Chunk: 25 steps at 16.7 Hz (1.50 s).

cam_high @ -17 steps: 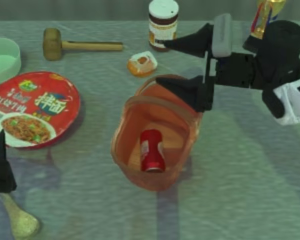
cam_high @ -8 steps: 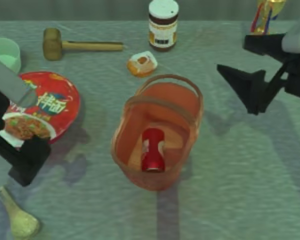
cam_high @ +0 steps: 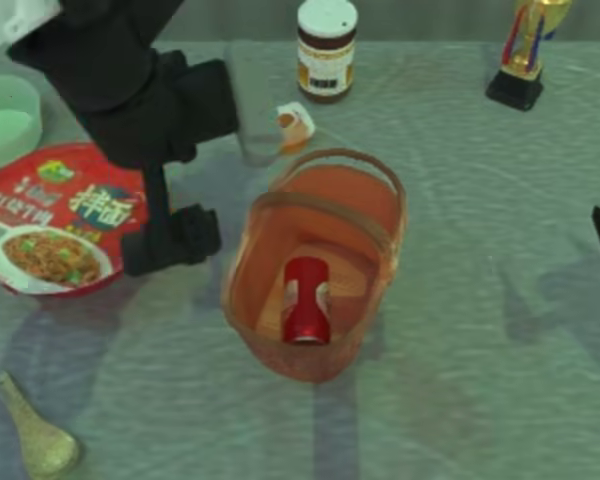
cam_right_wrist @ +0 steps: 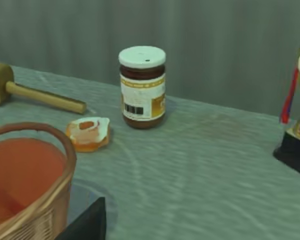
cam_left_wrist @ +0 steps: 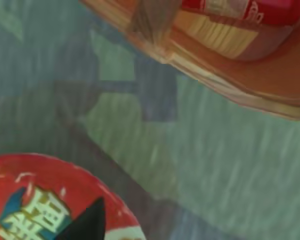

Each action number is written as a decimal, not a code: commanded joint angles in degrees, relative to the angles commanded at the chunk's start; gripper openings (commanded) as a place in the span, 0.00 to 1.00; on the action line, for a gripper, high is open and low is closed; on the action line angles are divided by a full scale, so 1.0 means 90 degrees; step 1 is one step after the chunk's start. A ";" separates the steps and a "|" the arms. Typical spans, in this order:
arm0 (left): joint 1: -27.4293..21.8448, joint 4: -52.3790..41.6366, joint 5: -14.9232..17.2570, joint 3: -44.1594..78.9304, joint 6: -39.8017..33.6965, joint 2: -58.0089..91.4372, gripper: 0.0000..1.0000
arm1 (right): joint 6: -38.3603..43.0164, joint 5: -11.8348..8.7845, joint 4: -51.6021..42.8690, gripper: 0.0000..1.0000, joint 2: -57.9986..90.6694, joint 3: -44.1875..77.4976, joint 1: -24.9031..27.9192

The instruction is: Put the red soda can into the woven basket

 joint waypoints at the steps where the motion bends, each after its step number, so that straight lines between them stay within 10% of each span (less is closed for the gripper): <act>1: -0.0156 -0.0340 -0.0024 0.0598 0.0306 0.0562 1.00 | 0.0015 0.0278 -0.0291 1.00 -0.0644 -0.0264 -0.0077; 10: -0.0989 -0.2004 -0.0339 0.4316 0.2135 0.3754 1.00 | 0.0150 0.1947 -0.1914 1.00 -0.4384 -0.1536 -0.0503; 25: -0.1021 -0.1444 -0.0370 0.3731 0.2233 0.3754 1.00 | 0.0157 0.2034 -0.1988 1.00 -0.4555 -0.1584 -0.0520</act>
